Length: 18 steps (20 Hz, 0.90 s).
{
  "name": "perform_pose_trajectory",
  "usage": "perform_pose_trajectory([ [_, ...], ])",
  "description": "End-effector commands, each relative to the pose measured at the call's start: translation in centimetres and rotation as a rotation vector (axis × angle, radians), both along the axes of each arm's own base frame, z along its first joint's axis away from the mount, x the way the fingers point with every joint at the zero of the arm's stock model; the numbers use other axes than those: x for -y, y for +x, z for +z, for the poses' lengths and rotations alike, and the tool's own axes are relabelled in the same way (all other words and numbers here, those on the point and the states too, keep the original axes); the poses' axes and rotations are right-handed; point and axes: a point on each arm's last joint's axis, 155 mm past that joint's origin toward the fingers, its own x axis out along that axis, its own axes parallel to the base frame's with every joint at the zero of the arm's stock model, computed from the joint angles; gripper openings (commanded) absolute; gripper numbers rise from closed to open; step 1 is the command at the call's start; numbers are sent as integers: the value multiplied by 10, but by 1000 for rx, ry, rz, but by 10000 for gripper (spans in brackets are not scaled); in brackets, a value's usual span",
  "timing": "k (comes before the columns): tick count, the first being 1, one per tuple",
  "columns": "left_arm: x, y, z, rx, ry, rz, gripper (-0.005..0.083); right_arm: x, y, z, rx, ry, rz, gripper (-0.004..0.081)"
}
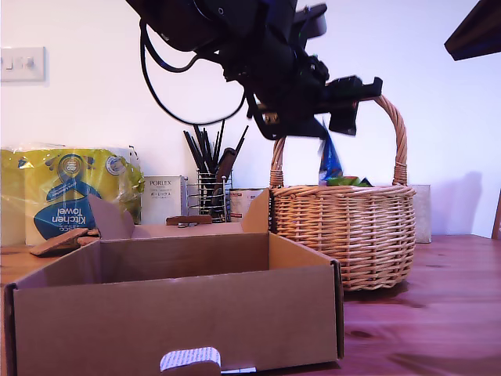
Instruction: Move the bags of Easter eggs from the cardboard box on the left into the woven basket on the right side.
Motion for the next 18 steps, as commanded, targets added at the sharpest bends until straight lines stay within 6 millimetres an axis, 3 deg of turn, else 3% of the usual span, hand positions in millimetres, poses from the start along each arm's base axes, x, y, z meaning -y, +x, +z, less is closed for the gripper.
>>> perform_pose_trajectory([
  [1, 2, -1, -11, 7, 40, -10, 444, -2, -1, 7, 17, 7, 9, 53],
  [4, 0, -11, -6, 7, 95, -31, 388, -2, 0, 7, 18, 7, 8, 53],
  [11, -30, -44, 17, -58, 219, -59, -26, 0, 5, 11, 49, 4, -5, 50],
  [13, -42, -54, 17, -94, 257, -62, -24, 0, 9, 17, 83, 4, -12, -10],
  [18, -70, -72, 12, -112, 250, -71, -24, 15, 30, 28, 174, -34, -120, -13],
])
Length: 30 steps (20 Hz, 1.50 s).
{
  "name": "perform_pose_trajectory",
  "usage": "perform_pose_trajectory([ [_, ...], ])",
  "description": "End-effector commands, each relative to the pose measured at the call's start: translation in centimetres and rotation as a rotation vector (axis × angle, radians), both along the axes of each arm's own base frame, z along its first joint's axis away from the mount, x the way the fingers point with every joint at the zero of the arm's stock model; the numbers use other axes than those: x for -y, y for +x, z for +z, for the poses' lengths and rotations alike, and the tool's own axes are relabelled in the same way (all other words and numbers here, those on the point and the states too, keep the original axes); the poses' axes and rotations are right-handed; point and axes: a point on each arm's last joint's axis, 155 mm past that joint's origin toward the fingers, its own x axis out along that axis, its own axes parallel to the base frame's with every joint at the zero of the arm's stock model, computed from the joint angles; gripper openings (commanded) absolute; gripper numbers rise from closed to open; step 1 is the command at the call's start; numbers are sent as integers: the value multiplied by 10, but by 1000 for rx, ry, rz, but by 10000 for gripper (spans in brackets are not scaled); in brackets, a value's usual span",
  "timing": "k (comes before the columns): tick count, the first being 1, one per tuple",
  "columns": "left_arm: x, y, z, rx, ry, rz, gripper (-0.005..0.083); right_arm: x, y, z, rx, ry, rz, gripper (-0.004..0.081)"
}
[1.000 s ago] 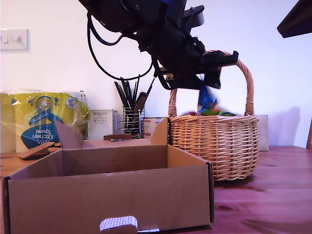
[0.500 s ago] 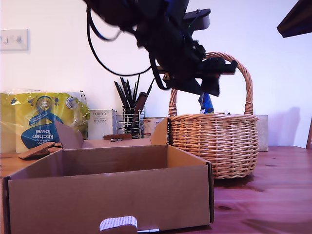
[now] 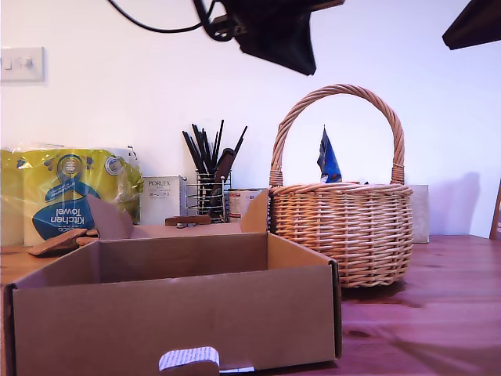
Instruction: Move the bags of Easter eggs from the cardboard box on the left into the woven basket on the right side.
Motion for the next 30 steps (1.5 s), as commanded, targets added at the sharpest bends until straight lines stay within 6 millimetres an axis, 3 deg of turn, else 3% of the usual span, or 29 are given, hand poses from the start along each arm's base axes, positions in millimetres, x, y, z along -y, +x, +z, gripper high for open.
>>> perform_pose_trajectory([
  [1, -16, -7, -27, -38, 36, 1, -24, 3, 7, 13, 56, -5, -26, -13],
  [9, -117, -28, -13, 2, -93, 132, -24, 35, 31, 44, 158, 58, -260, -13],
  [12, -148, -40, -9, 20, -151, 166, -24, 48, 26, 49, 193, 70, -326, -13],
  [19, -206, -70, -7, 74, -222, 213, -24, 54, 7, 57, 256, 52, -320, -13],
  [23, -227, -93, 0, 88, -238, 230, -24, 56, 3, 64, 289, 55, -321, -13],
  [27, -235, -110, 19, 152, -264, 228, -24, 56, 2, 67, 299, 60, -320, -12],
  [30, -238, -114, 19, 151, -262, 231, -24, 56, 2, 65, 291, 57, -320, -13],
])
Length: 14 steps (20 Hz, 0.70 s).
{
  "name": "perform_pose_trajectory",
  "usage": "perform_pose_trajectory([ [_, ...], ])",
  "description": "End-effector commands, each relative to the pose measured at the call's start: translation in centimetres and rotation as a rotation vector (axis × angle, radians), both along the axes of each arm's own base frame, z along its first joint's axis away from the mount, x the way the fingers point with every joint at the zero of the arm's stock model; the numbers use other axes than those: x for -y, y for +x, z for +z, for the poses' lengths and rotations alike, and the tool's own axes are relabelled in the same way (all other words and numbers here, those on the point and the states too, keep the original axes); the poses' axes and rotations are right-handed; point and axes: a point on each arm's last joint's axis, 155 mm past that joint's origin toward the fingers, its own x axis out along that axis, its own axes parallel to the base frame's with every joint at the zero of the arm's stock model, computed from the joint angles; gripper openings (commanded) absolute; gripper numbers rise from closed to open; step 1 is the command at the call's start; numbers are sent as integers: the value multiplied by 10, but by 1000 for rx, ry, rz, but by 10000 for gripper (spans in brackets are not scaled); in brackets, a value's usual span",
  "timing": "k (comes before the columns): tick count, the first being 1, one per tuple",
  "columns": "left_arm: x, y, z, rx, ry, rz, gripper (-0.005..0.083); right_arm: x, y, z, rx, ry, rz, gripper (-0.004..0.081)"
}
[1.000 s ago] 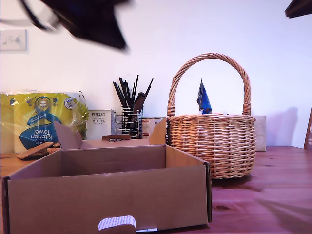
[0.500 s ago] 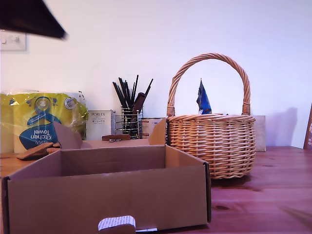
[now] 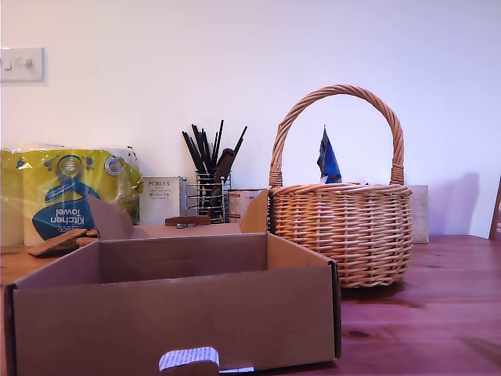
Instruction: Move the bags of Easter eggs from the cardboard box on the left into the woven basket on the right side.
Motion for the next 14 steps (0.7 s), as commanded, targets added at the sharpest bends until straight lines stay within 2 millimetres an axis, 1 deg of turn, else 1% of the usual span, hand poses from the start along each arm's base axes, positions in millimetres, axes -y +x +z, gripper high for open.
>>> perform_pose_trajectory([
  [1, 1, 1, -19, -48, 23, -3, -24, -1, 1, -12, -28, -7, 2, -13],
  [4, 1, 0, -28, -81, 37, -3, -24, 0, -1, -27, -86, -22, 1, -13],
  [8, 0, -1, -44, -144, 63, -3, -24, 1, -6, -49, -175, -45, 2, -13],
  [11, 0, -2, -52, -173, 75, -3, -24, 2, -10, -64, -237, -61, 1, -13],
  [14, -1, -4, -58, -196, 85, -3, -24, 3, -14, -76, -283, -73, 2, -13],
])
